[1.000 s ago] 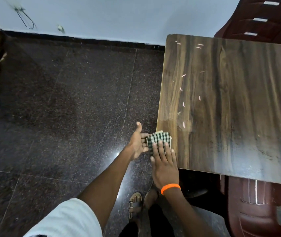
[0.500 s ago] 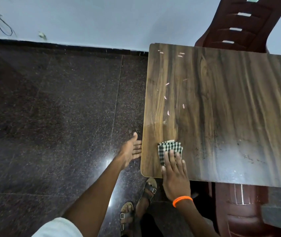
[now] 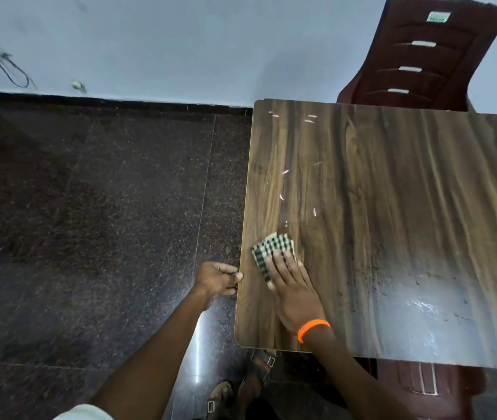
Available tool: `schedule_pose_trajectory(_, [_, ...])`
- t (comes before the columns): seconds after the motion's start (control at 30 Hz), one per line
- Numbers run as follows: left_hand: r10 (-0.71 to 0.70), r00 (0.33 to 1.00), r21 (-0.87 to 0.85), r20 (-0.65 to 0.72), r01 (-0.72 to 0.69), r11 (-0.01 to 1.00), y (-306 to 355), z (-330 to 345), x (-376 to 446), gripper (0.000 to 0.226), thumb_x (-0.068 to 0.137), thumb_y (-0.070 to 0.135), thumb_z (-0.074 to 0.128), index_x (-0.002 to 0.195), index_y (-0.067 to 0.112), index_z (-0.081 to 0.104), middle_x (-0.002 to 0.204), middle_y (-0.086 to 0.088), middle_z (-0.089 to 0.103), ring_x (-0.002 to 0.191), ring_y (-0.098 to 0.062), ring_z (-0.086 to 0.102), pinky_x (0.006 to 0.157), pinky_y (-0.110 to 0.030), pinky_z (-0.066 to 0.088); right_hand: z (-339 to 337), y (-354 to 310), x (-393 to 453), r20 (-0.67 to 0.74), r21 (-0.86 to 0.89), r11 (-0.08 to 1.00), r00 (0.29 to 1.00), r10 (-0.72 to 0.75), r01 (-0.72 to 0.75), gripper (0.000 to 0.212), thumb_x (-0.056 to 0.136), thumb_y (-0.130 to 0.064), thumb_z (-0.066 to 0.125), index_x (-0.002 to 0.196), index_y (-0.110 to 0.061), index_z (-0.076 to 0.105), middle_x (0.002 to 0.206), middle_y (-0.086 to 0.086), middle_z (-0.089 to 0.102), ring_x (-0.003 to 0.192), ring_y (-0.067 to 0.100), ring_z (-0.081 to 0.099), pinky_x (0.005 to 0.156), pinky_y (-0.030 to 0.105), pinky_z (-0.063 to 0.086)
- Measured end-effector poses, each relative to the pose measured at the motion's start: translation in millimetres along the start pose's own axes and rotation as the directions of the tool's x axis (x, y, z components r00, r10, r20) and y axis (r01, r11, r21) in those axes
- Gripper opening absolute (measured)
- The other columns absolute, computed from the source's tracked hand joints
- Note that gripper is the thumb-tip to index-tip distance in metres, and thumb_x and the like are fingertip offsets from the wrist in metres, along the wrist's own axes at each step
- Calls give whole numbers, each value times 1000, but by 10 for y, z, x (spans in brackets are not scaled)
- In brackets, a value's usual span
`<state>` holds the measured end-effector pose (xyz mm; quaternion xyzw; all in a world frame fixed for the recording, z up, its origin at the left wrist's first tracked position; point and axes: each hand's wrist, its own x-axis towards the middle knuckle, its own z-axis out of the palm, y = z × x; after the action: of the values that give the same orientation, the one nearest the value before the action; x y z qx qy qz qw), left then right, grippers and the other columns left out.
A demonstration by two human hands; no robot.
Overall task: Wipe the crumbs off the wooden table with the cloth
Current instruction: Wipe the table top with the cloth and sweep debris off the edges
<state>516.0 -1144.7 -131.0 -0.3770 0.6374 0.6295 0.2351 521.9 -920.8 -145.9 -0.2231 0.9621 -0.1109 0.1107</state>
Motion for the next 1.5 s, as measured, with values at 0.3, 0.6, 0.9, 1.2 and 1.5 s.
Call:
schedule_pose_trajectory(0.3, [1, 1000, -112, -13, -2, 994, -120, 40, -85, 15, 81, 3, 80, 94, 6, 71, 91, -16, 77, 86, -28, 75, 83, -44, 61, -464, 877, 638, -80, 155, 843, 844, 530, -514, 57, 106, -31, 32, 161, -21, 17, 169, 4, 13, 157, 27, 7, 126, 50, 11])
schedule_pose_trajectory(0.6, [-37, 987, -80, 159, 51, 995, -128, -68, 16, 16, 88, 8, 74, 102, 2, 74, 78, -5, 77, 76, -11, 74, 76, -34, 63, -197, 146, 601, 59, 23, 992, 990, -128, 127, 57, 107, -31, 32, 161, -26, 15, 169, -6, 9, 157, 20, -1, 127, 46, 11])
schedule_pose_trajectory(0.9, [-94, 969, -190, 227, 139, 972, -199, -112, 26, 16, 90, 2, 69, 100, 13, 74, 81, 2, 79, 78, -6, 75, 65, -21, 58, -326, 187, 621, 194, -66, 933, 922, -336, 354, 53, 108, -38, 26, 160, -35, 15, 168, -12, 11, 157, 14, 2, 128, 37, 7])
schedule_pose_trajectory(1.2, [-95, 956, -182, 279, 149, 972, -139, -140, 66, 26, 89, 6, 71, 116, 4, 70, 87, 0, 78, 80, -9, 75, 69, -28, 61, -505, 244, 1585, 75, 57, 996, 995, 69, -73, 53, 109, -33, 28, 160, -32, 15, 169, -8, 9, 157, 19, 2, 128, 41, 8])
schedule_pose_trajectory(1.5, [33, 987, -255, 155, 7, 967, 365, 67, 200, 30, 92, -3, 64, 120, 5, 69, 100, -9, 73, 80, -9, 69, 71, -21, 57, -238, 73, 745, 111, 36, 987, 981, -157, 154, 56, 106, -32, 32, 160, -32, 16, 168, -10, 13, 157, 17, 1, 127, 40, 7])
